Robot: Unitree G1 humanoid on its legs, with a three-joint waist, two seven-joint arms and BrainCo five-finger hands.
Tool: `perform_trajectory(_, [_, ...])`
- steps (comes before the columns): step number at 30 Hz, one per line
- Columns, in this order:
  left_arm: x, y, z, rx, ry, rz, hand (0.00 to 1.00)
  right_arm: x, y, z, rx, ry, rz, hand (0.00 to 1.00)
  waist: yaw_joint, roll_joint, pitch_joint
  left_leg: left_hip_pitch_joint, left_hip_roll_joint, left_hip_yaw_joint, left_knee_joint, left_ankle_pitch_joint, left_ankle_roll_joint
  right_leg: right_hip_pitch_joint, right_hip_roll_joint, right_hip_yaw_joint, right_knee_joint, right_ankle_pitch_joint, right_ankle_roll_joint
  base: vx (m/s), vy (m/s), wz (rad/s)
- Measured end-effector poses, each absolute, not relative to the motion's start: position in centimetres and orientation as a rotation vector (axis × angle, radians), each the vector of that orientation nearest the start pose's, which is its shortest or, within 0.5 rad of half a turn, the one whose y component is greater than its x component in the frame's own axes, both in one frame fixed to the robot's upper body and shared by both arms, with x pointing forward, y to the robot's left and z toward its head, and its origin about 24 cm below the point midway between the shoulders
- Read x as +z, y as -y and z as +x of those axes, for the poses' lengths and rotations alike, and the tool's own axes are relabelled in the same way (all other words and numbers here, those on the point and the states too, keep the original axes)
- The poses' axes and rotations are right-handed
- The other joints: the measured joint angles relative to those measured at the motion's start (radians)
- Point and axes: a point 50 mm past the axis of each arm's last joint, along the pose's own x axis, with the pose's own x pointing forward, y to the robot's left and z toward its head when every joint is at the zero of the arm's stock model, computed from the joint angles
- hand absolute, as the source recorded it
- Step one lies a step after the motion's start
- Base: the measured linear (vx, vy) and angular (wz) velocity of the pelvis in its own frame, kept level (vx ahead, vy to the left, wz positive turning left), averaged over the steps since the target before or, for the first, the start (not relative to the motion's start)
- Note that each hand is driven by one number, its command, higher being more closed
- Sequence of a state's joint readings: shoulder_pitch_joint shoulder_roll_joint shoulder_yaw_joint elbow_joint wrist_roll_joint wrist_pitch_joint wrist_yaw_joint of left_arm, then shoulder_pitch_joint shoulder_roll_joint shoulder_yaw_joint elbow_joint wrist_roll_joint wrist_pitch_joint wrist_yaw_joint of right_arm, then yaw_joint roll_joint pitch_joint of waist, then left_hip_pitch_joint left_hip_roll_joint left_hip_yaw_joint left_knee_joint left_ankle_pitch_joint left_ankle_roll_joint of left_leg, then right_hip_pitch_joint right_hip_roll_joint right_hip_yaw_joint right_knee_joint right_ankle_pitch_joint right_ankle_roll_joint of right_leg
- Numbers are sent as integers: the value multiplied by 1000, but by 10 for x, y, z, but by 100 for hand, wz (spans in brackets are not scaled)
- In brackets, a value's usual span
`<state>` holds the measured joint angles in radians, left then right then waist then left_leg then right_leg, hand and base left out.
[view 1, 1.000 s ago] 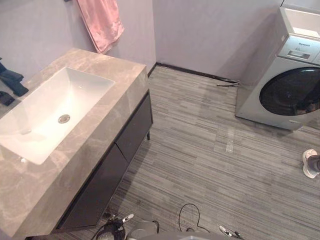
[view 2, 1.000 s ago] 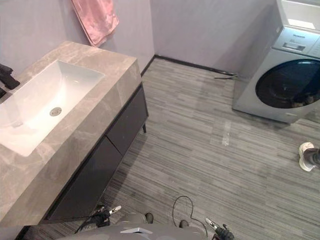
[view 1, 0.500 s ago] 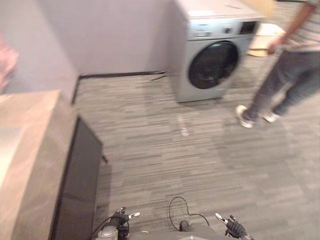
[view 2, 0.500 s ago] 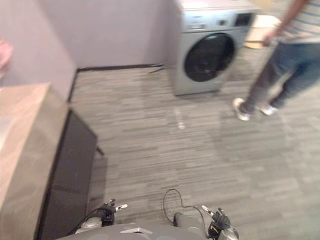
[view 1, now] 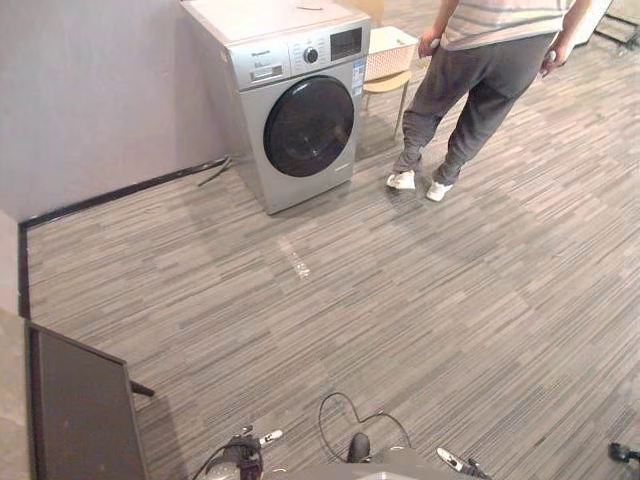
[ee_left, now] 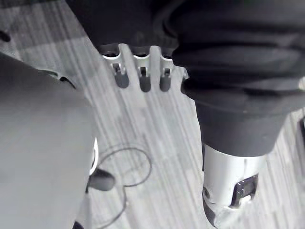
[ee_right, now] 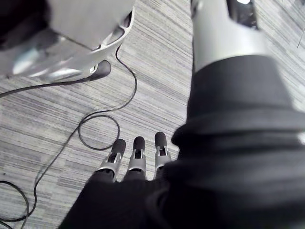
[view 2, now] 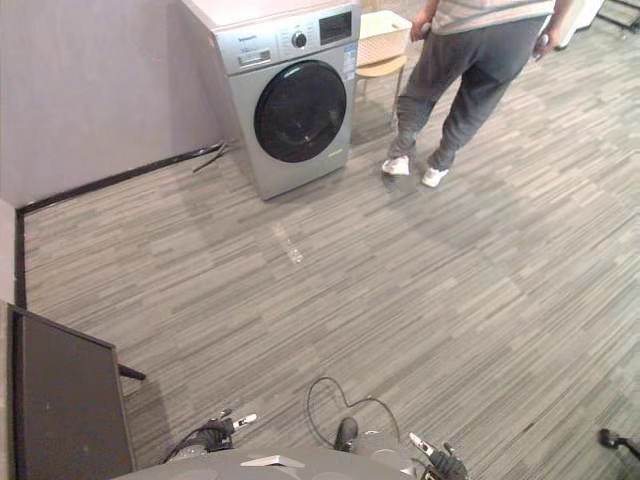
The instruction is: Organize washtable
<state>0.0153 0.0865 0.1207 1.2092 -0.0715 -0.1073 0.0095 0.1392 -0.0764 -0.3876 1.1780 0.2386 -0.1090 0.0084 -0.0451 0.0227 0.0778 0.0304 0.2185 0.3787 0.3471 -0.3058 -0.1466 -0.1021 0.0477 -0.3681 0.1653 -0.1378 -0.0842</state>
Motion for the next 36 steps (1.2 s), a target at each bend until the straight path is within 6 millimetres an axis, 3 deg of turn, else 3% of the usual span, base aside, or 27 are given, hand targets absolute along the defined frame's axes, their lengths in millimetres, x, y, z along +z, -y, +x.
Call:
perform_trajectory(1, [-165,-200,94,223,-1103,-40,0,-169,221,42,-591,-1115,335,0,-2,-10,1,-48,25,-1,110,3,6,3,3,1,2,-5,-6,2,-203,-9])
perform_trajectory(2, [-161,-202,104,245,-1053,-54,0,-169,221,42,-581,-1118,326,0,2,-13,9,-142,80,-26,352,47,84,26,20,19,-2,-8,-12,-63,-209,-25])
perform_trajectory(3, [-159,-203,106,256,-1036,-62,0,-168,223,42,-574,-1117,313,0,6,-9,19,-176,94,-64,444,85,124,46,31,38,-2,-10,-20,-110,-282,-69])
perform_trajectory(4, [-159,-203,102,284,-1027,-82,0,-167,224,44,-560,-1112,290,0,22,-11,29,-232,98,-149,588,169,116,80,48,87,0,-17,-35,-94,-250,-114])
perform_trajectory(6, [-158,-199,105,317,-996,-128,0,-166,228,49,-563,-1096,284,0,44,5,30,-305,51,-208,677,116,106,124,52,178,-3,-25,-46,-149,-213,-132])
perform_trajectory(8, [-158,-198,104,336,-985,-154,0,-166,228,52,-562,-1093,286,0,48,2,31,-348,14,-224,621,90,100,146,49,227,-19,-23,-43,-204,-128,-85])
perform_trajectory(11, [-157,-198,107,341,-966,-158,0,-166,225,56,-553,-1088,292,0,51,-5,40,-373,-53,-263,248,83,91,206,44,303,-66,-24,-31,-318,-110,-75])
perform_trajectory(12, [-156,-197,108,344,-961,-166,0,-166,224,59,-549,-1081,294,0,53,-5,44,-372,-101,-355,26,128,51,241,43,333,-93,-34,-17,-287,-47,-53])
perform_trajectory(14, [-156,-195,109,345,-959,-173,0,-165,225,61,-548,-1076,293,0,57,-1,44,-366,-129,-444,-140,193,23,262,44,367,-111,-54,-4,-173,50,-59])
perform_trajectory(16, [-156,-194,111,340,-956,-176,0,-165,225,62,-548,-1073,294,0,61,2,44,-382,-141,-484,-148,251,58,288,42,413,-96,-98,16,128,170,-84])
perform_trajectory(17, [-156,-195,111,338,-952,-175,0,-167,220,60,-544,-1081,306,0,77,-13,30,-380,-146,-446,-86,316,65,299,14,460,-57,-146,42,373,184,-80])
perform_trajectory(19, [-155,-198,114,317,-951,-149,0,-168,213,59,-553,-1082,339,0,63,-51,2,-391,-178,-394,-20,261,87,272,-37,476,14,-162,59,504,175,-55])
perform_trajectory(22, [-153,-200,117,265,-953,-103,0,-168,212,60,-550,-1081,352,0,59,-62,0,-371,-187,-329,51,185,113,184,-60,497,240,-149,81,438,151,-49])
perform_trajectory(23, [-154,-200,116,247,-967,-86,0,-168,213,61,-549,-1074,357,0,56,-61,3,-321,-189,-307,35,154,126,117,-65,480,418,-108,150,246,68,-42])
perform_trajectory(24, [-155,-200,114,238,-974,-77,0,-168,214,62,-546,-1071,357,0,53,-60,6,-294,-188,-300,27,141,132,85,-74,466,502,-69,208,253,68,-48])
perform_trajectory(25, [-155,-200,113,211,-987,-49,0,-167,213,63,-541,-1069,355,0,47,-64,13,-229,-185,-275,9,124,141,35,-92,448,655,-23,251,182,15,-53])
perform_trajectory(26, [-155,-202,113,200,-992,-28,0,-167,212,64,-530,-1068,348,0,51,-67,27,-145,-183,-246,-38,120,145,-6,-109,423,760,-47,198,141,-28,-60])
perform_trajectory(27, [-156,-203,111,202,-999,-25,0,-167,212,65,-524,-1067,344,0,51,-68,30,-97,-178,-231,-76,120,145,-26,-118,398,793,-63,172,46,-118,-80])
perform_trajectory(29, [-159,-205,104,225,-1028,-28,0,-165,214,72,-520,-1046,338,0,48,-56,33,35,-138,-163,-197,115,145,-121,-123,301,777,-118,96,-111,-159,-87])
perform_trajectory(30, [-159,-206,102,232,-1033,-32,0,-165,215,73,-520,-1040,337,0,45,-55,33,54,-127,-151,-222,106,147,-148,-121,279,742,-121,98,-240,-167,-71])
perform_trajectory(32, [-161,-205,98,269,-1051,-70,0,-165,215,72,-527,-1041,342,0,29,-56,35,90,-96,-127,-246,75,126,-204,-119,232,516,-112,111,-222,-155,-43])
perform_trajectory(33, [-163,-204,95,279,-1064,-85,0,-167,215,65,-538,-1063,345,0,19,-55,35,116,-85,-124,-255,53,103,-205,-125,230,294,-55,125,-75,-142,-19])
perform_trajectory(34, [-163,-203,94,280,-1064,-91,0,-168,215,58,-547,-1080,348,0,17,-58,35,125,-85,-122,-259,44,90,-194,-128,233,213,-22,127,129,-193,-6])
perform_trajectory(35, [-163,-201,94,278,-1064,-98,0,-169,215,47,-574,-1101,363,0,12,-59,37,151,-83,-125,-258,25,73,-186,-136,223,187,59,121,362,-265,3])
perform_trajectory(36, [-165,-195,92,278,-1071,-122,0,-170,219,35,-607,-1124,365,0,0,-31,33,177,-51,-132,-259,-7,87,-191,-113,205,245,24,96,448,-262,6])
